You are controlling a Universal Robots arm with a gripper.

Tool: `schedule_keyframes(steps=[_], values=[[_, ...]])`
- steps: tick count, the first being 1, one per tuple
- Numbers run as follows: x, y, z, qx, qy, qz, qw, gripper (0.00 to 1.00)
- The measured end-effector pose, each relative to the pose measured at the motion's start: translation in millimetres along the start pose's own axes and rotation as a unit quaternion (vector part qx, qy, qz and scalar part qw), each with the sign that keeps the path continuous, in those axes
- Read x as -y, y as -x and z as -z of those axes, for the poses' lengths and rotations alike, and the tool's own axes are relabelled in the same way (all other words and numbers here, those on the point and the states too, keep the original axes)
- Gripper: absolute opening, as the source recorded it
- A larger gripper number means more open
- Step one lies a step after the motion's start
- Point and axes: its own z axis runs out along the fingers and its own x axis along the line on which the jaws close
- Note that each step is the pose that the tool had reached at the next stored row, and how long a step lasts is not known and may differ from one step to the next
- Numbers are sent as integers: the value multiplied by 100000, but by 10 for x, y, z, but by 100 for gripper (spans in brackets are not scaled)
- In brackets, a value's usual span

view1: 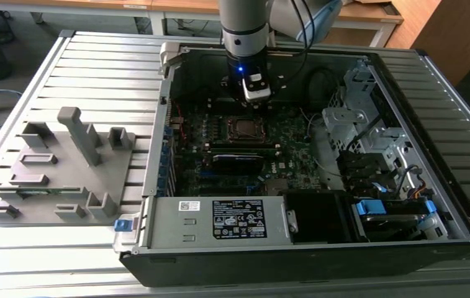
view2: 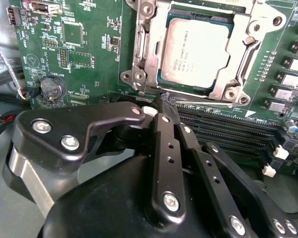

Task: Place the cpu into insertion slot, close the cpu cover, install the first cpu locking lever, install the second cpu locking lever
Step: 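Install the first cpu locking lever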

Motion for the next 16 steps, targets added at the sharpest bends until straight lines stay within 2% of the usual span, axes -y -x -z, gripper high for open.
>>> schedule_keyframes(steps=[7, 8, 11, 12, 16], values=[[-12, -5, 20, -28, 109, -23, 100000, 11], [-13, -7, 20, -63, 227, -38, 100000, 11], [-14, -9, 21, -346, 969, -199, 99995, 11], [-14, -9, 21, -395, 1098, -228, 99993, 11], [-9, -21, 23, -375, 1235, -240, 99991, 11]])
